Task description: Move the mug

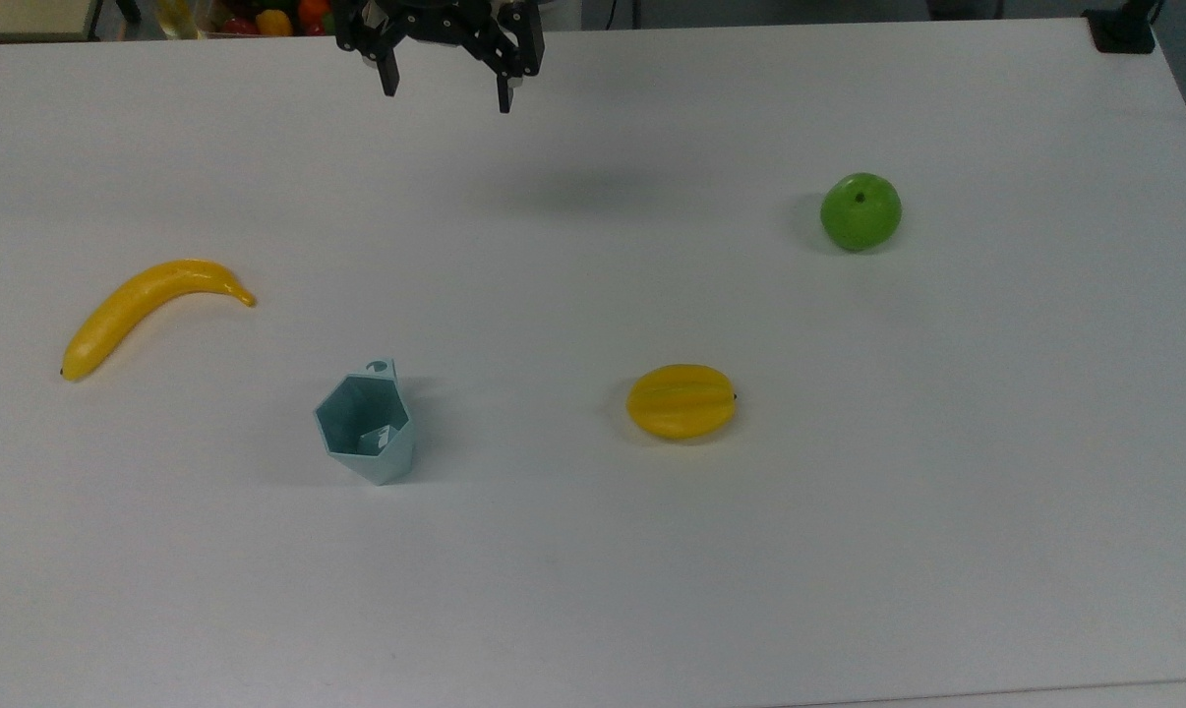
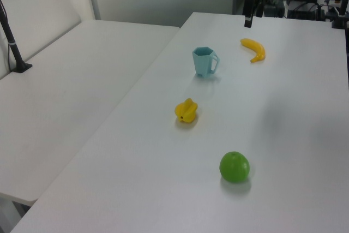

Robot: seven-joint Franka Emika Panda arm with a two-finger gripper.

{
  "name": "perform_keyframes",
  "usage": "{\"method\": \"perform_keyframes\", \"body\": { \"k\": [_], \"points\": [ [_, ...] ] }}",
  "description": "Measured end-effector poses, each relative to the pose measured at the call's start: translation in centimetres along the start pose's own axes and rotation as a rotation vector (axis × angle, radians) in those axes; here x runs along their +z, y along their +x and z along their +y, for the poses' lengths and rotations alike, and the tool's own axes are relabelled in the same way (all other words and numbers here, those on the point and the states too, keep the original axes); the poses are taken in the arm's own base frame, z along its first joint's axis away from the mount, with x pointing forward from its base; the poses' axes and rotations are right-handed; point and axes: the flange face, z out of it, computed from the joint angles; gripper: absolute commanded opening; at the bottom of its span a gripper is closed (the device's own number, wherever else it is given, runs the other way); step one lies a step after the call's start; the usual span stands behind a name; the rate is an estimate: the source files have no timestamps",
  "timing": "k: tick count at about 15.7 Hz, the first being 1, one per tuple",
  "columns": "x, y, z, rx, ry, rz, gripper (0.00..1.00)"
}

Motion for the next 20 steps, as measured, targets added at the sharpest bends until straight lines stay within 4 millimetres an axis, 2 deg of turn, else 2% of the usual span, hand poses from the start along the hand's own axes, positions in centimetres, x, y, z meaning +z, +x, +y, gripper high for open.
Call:
{"method": "perform_keyframes", "body": {
  "k": [8, 12, 15, 20],
  "points": [
    [0.1, 0.0, 0.0, 0.000, 0.000, -0.003, 1.00],
    [0.9, 0.3, 0.0, 0.001, 0.000, 0.009, 1.00],
    [4.0, 2.1, 0.2, 0.007, 0.002, 0.083, 1.00],
    [12.2, 6.2, 2.8, 0.043, -0.017, 0.168, 1.00]
  ]
}}
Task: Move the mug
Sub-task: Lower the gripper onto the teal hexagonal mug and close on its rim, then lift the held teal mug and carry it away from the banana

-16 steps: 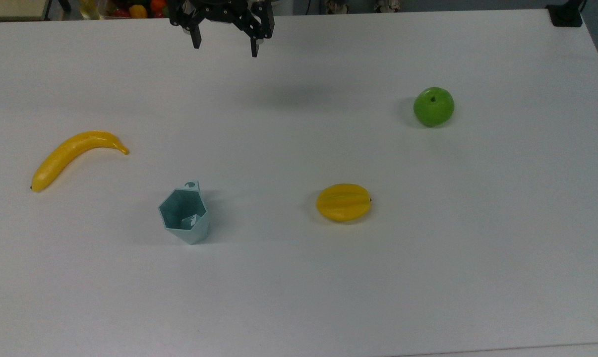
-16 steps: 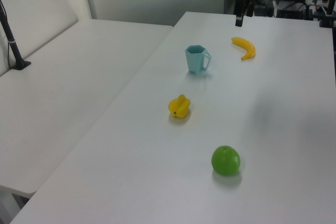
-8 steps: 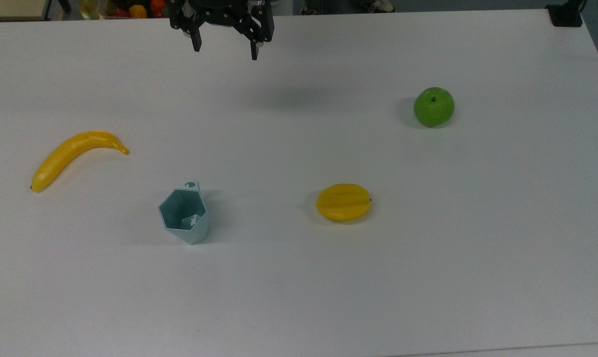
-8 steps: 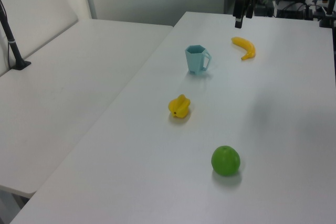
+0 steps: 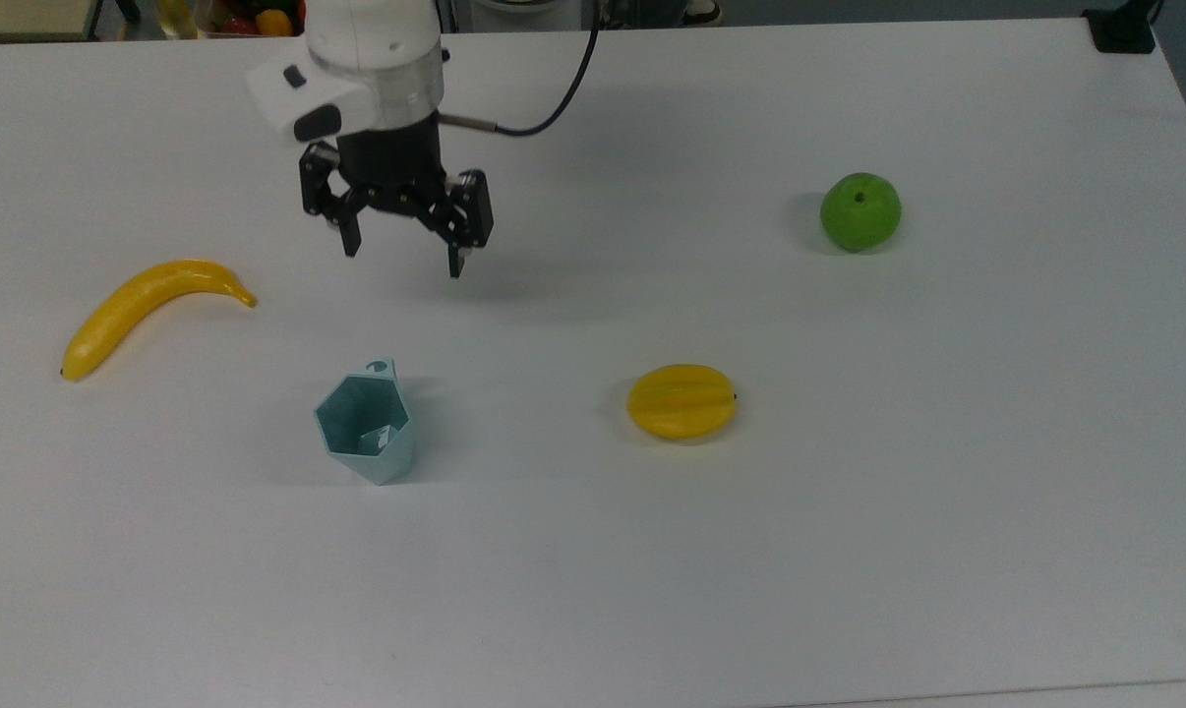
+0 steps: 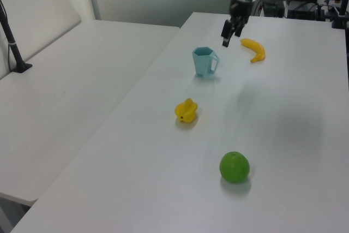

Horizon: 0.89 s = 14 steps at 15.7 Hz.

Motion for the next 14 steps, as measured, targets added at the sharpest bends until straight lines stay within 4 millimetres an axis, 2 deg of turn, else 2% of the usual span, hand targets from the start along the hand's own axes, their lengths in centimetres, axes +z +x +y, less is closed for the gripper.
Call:
{"method": "perform_keyframes", "body": {
  "k": [4, 5, 9, 12, 14],
  "points": [
    [6.6, 1.0, 0.2, -0.009, -0.013, 0.061, 1.00],
    [7.8, 1.1, 0.1, -0.011, -0.013, 0.072, 0.95],
    [11.2, 1.3, 0.2, -0.013, -0.010, 0.116, 0.54],
    [12.2, 1.5, 0.5, -0.009, -0.008, 0.144, 0.22],
    [12.4, 1.5, 0.5, -0.010, -0.008, 0.146, 0.09]
  ]
}}
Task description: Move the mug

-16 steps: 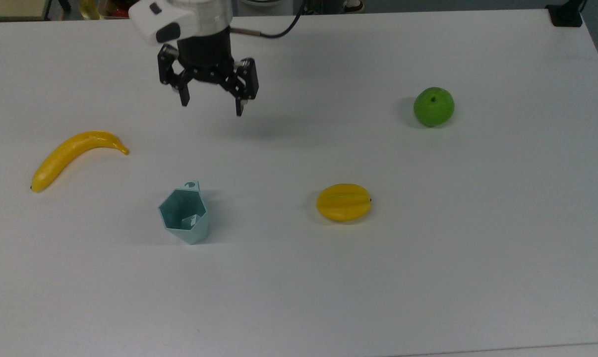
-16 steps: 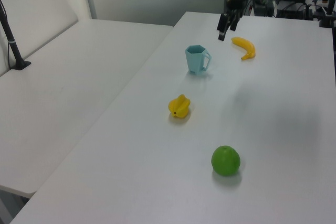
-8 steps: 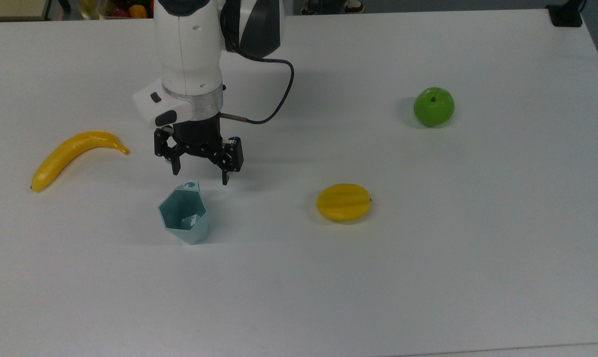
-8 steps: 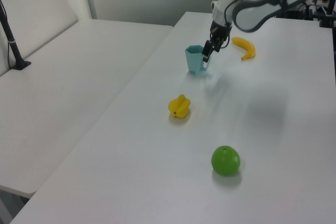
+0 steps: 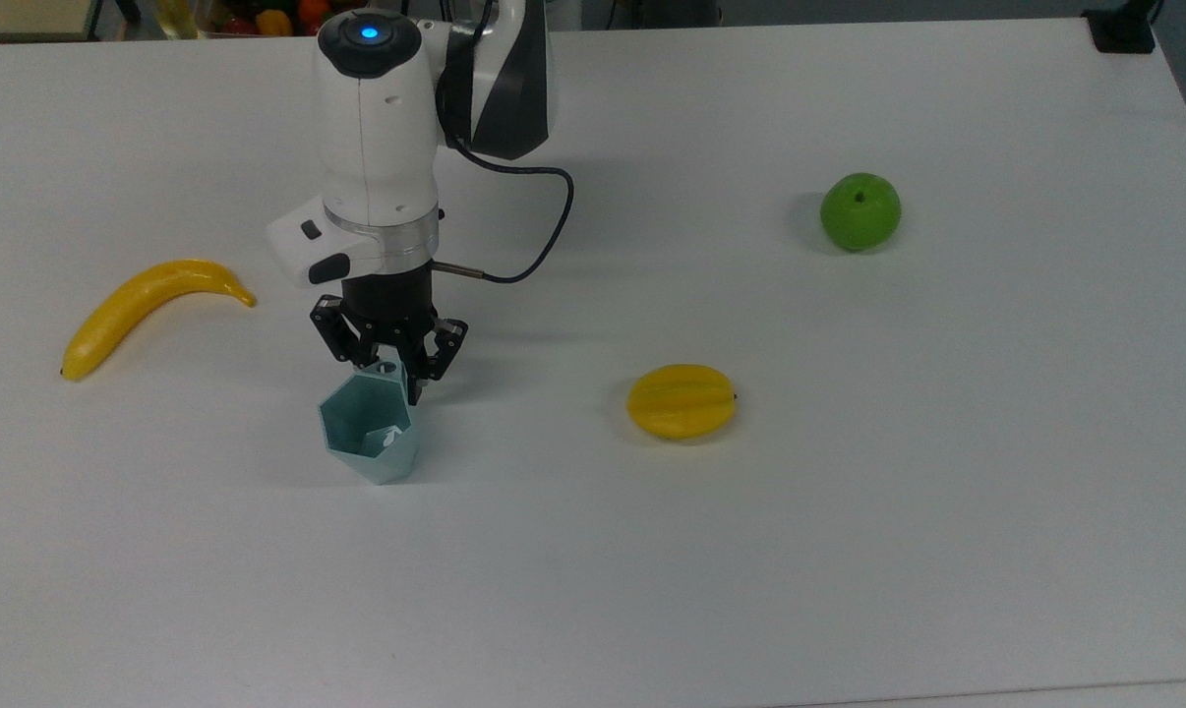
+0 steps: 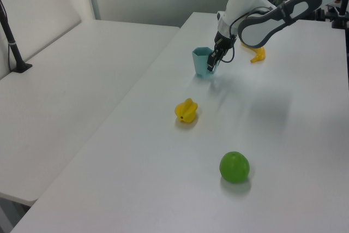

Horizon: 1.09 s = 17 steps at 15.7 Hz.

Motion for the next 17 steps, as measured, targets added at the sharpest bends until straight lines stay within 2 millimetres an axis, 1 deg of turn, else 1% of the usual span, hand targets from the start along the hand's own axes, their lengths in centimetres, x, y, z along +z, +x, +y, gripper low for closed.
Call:
{"method": "perform_keyframes", "body": {
  "k": [1, 2, 6, 8, 9, 11, 14, 16, 17],
  "points": [
    [0.0, 0.0, 0.0, 0.000, 0.000, 0.000, 0.03],
    [-0.1, 0.1, 0.0, 0.000, 0.001, 0.007, 0.01],
    [-0.5, 0.3, -0.1, -0.001, 0.002, 0.012, 0.01],
    [-1.9, -0.1, -0.2, -0.013, 0.001, 0.018, 0.01],
    [-3.2, -0.7, -0.5, -0.027, 0.000, 0.021, 0.02],
    [-6.4, -2.5, -1.0, -0.045, 0.007, 0.015, 0.02],
    [-11.6, -6.5, -2.1, -0.073, 0.017, -0.062, 0.02],
    [-13.7, -9.4, -3.7, -0.108, 0.026, -0.114, 0.02],
    [-13.9, -10.8, -4.5, -0.126, 0.030, -0.134, 0.03]
  ]
}}
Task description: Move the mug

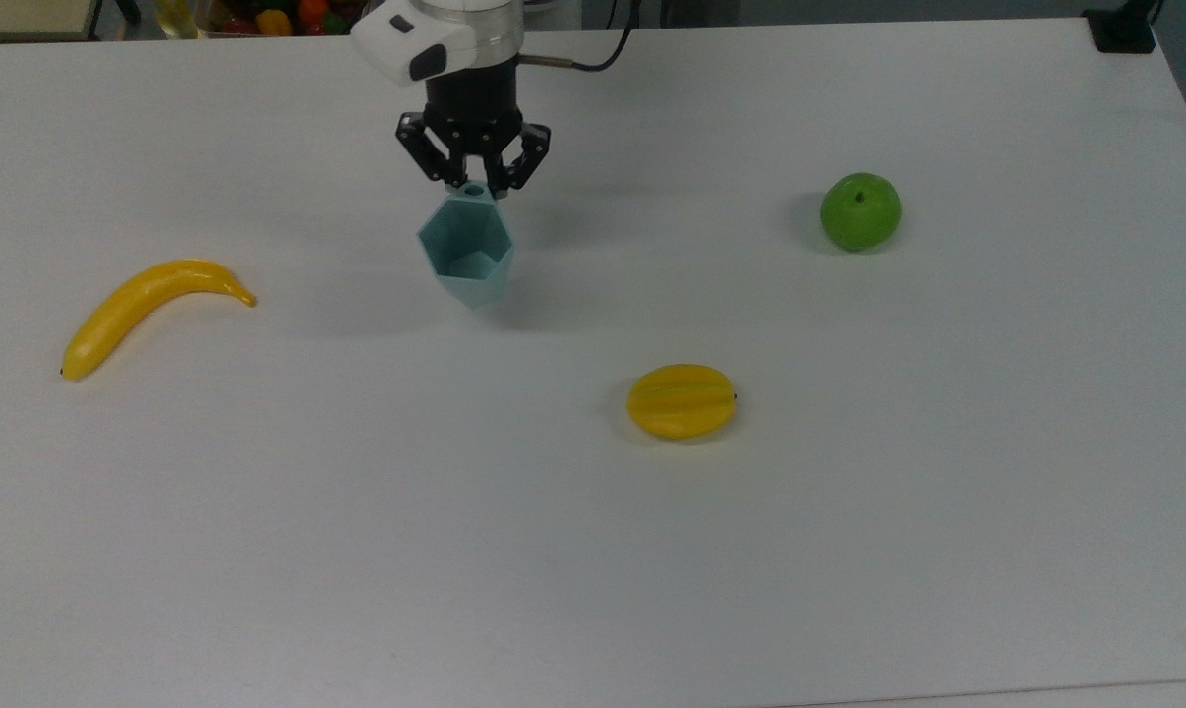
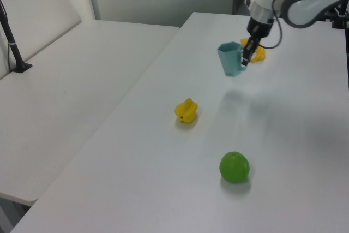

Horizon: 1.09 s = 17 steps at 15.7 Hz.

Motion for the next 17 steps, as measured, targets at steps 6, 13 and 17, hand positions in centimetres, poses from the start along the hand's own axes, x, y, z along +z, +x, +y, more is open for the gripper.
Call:
{"method": "perform_keyframes", "body": {
  "k": [6, 13, 17],
  "points": [
    [3.7, -4.7, -2.7, -0.076, -0.011, -0.097, 0.35],
    [4.6, -5.1, -2.6, -0.078, -0.016, -0.126, 1.00],
    [3.9, -5.1, -2.5, -0.078, -0.035, -0.203, 1.00]
  ]
}}
